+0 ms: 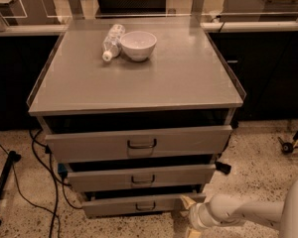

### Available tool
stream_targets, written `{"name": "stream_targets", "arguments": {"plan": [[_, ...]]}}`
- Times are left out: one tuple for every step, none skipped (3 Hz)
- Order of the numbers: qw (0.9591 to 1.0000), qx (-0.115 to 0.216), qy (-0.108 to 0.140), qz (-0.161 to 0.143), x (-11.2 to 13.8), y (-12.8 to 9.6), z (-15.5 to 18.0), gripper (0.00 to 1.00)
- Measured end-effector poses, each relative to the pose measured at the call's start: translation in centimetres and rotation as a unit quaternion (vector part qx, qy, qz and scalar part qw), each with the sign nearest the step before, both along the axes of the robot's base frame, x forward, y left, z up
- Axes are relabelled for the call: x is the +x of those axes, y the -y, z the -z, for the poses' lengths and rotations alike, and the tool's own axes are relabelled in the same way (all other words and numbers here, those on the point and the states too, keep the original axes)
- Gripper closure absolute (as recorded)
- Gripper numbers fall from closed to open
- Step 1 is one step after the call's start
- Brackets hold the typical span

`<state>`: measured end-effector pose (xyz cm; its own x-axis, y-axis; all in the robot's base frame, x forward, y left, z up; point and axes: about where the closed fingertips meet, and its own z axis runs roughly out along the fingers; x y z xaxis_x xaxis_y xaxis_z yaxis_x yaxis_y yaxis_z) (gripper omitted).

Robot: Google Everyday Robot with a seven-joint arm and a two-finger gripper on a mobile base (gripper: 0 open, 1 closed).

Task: Open bottom drawer

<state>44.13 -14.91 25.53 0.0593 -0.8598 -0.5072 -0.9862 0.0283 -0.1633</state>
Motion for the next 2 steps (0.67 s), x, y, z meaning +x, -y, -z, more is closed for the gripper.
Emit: {"name": "stream_targets", "arguments": {"plan": [[0.9998, -0.006, 0.017, 0.006, 1.5, 0.5, 1.2, 0.0], [0.9996, -0.004, 0.023, 0.014, 2.6, 0.9, 1.9, 0.0]]}}
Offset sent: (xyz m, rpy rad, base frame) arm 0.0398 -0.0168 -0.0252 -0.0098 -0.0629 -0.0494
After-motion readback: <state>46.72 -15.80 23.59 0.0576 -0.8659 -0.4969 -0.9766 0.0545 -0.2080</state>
